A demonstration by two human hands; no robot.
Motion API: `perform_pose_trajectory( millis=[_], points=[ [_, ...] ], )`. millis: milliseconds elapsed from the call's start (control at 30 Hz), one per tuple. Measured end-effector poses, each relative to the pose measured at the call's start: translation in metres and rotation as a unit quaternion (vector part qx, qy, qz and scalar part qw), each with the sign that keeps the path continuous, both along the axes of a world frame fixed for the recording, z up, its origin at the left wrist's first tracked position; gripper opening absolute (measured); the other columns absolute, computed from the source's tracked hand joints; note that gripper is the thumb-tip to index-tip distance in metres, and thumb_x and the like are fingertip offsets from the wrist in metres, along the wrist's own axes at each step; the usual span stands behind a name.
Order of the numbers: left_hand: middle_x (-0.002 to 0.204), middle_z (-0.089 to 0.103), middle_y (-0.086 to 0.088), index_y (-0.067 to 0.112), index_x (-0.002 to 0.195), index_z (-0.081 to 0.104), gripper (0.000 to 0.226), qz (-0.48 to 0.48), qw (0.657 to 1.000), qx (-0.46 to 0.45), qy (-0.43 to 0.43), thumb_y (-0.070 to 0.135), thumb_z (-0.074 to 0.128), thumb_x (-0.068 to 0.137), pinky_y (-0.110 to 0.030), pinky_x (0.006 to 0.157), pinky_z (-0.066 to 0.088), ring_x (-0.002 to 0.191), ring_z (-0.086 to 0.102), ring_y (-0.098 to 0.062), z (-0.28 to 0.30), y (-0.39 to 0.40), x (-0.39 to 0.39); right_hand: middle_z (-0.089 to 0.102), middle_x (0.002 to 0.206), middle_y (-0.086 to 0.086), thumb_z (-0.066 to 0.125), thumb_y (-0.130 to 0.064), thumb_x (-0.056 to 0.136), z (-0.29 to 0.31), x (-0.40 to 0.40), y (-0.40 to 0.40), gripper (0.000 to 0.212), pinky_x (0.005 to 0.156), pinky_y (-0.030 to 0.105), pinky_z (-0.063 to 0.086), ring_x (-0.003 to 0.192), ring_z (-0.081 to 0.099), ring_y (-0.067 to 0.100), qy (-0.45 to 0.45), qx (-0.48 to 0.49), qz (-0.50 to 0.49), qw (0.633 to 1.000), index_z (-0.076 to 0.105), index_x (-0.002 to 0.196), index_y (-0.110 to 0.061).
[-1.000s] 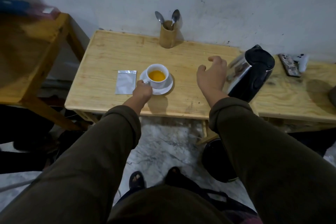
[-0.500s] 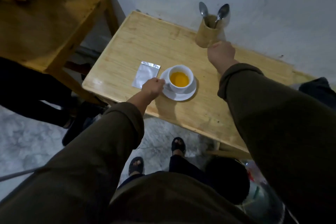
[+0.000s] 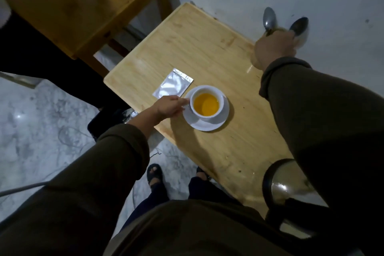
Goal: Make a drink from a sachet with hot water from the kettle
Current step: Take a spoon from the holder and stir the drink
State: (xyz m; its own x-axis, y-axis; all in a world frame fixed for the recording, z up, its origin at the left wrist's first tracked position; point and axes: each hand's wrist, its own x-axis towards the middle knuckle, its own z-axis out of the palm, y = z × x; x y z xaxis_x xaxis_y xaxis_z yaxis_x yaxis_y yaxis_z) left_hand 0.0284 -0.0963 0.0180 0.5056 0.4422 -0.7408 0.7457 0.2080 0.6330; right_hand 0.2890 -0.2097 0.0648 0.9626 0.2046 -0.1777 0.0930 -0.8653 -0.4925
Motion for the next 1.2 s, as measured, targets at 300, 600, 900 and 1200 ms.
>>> perform_pose_trajectory(
  millis=[300, 600, 900, 1200],
  points=[
    [0.093, 0.049, -0.015, 0.013, 0.071, 0.058, 0.017, 0.013, 1.0, -0.009, -0.004, 0.016, 0.062, 0.088, -0.023, 0.061, 0.039, 0.07, 0.045, -0.02, 0.004, -0.004, 0.001, 0.039, 0.148, 0.015, 0.035, -0.029, 0.082, -0.012, 0.02, 0.004, 0.058, 0.116, 0.047, 0.022, 0.139, 0.031, 0.032, 0.069, -0.054, 0.052, 0.995, 0.048, 0.134, -0.009],
    [0.094, 0.048, -0.014, 0.011, 0.078, 0.057, 0.016, 0.002, 1.0, -0.006, -0.006, 0.022, 0.062, 0.089, -0.021, 0.062, 0.039, 0.069, 0.044, -0.017, 0.0, -0.001, 0.002, 0.061, 0.125, 0.008, 0.043, -0.032, 0.089, -0.006, 0.011, 0.006, 0.036, 0.103, 0.046, 0.044, 0.118, 0.054, 0.028, 0.02, 0.059, -0.072, 0.995, 0.063, 0.117, -0.02],
    [0.093, 0.054, -0.015, 0.005, 0.087, 0.06, 0.021, -0.059, 0.998, 0.016, 0.0, 0.026, 0.059, 0.092, -0.021, 0.063, 0.042, 0.069, 0.048, -0.018, -0.002, 0.004, 0.004, 0.063, 0.116, 0.011, 0.042, -0.027, 0.097, 0.039, -0.002, 0.005, 0.028, 0.101, 0.043, 0.04, 0.112, 0.053, 0.03, -0.212, 0.063, 0.033, 0.975, 0.062, 0.109, -0.012],
    [0.093, 0.059, -0.016, 0.012, 0.073, 0.058, 0.03, -0.148, 0.988, 0.037, -0.009, 0.036, 0.057, 0.092, -0.03, 0.074, 0.045, 0.083, 0.055, -0.024, -0.007, 0.015, 0.005, 0.064, 0.105, 0.014, 0.038, -0.015, 0.098, 0.057, -0.07, -0.009, 0.02, 0.088, 0.045, 0.047, 0.099, 0.059, 0.031, -0.217, 0.055, 0.083, 0.971, 0.054, 0.109, -0.007]
  ],
)
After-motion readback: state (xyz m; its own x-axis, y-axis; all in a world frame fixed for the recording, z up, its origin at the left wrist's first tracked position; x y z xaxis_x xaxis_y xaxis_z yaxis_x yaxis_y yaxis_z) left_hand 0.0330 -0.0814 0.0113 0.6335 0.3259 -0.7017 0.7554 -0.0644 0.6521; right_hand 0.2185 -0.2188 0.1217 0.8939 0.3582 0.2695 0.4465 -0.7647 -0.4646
